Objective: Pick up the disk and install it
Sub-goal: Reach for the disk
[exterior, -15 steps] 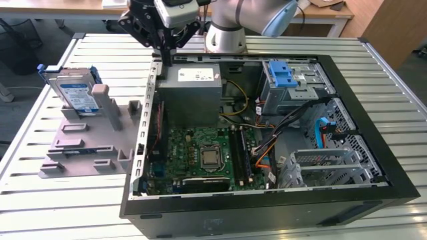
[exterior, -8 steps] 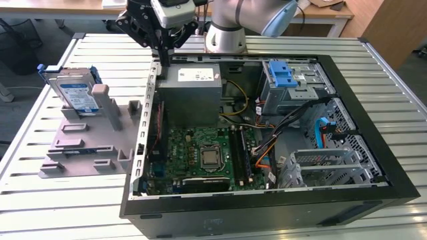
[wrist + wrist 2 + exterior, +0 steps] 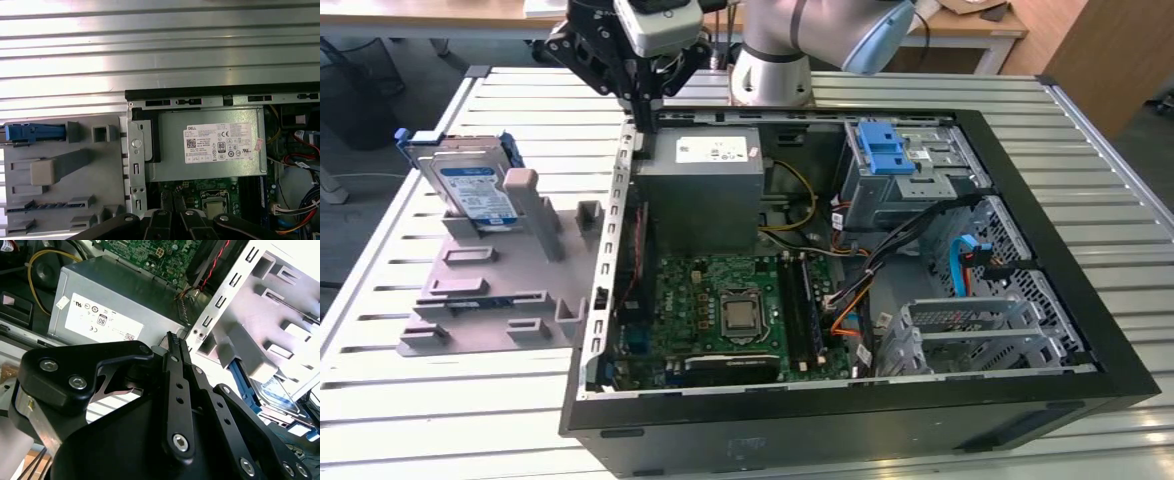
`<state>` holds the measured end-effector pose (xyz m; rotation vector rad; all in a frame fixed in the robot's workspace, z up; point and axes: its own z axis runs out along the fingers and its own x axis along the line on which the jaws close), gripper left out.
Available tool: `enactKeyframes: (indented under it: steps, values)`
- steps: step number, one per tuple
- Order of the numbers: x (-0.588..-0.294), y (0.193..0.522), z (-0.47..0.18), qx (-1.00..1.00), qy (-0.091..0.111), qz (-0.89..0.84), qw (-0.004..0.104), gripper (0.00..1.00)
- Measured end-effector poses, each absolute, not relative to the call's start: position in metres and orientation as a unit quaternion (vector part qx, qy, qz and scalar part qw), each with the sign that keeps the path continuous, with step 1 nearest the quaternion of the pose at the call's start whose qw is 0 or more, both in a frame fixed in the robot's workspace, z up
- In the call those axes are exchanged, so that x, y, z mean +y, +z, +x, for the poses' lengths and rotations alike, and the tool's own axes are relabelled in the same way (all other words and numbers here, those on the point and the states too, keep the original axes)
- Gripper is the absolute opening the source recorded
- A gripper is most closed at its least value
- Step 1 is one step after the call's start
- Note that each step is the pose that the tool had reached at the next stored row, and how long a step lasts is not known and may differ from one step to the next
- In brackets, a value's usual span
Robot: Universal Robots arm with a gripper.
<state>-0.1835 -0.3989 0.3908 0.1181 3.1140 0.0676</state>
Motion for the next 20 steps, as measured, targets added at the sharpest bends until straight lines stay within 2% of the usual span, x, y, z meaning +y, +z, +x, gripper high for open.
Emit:
enactKeyframes:
  steps: [20]
  values:
    - [-0.399,0.390,-0.197,0.999,0.022,0.038,0.012,0.15]
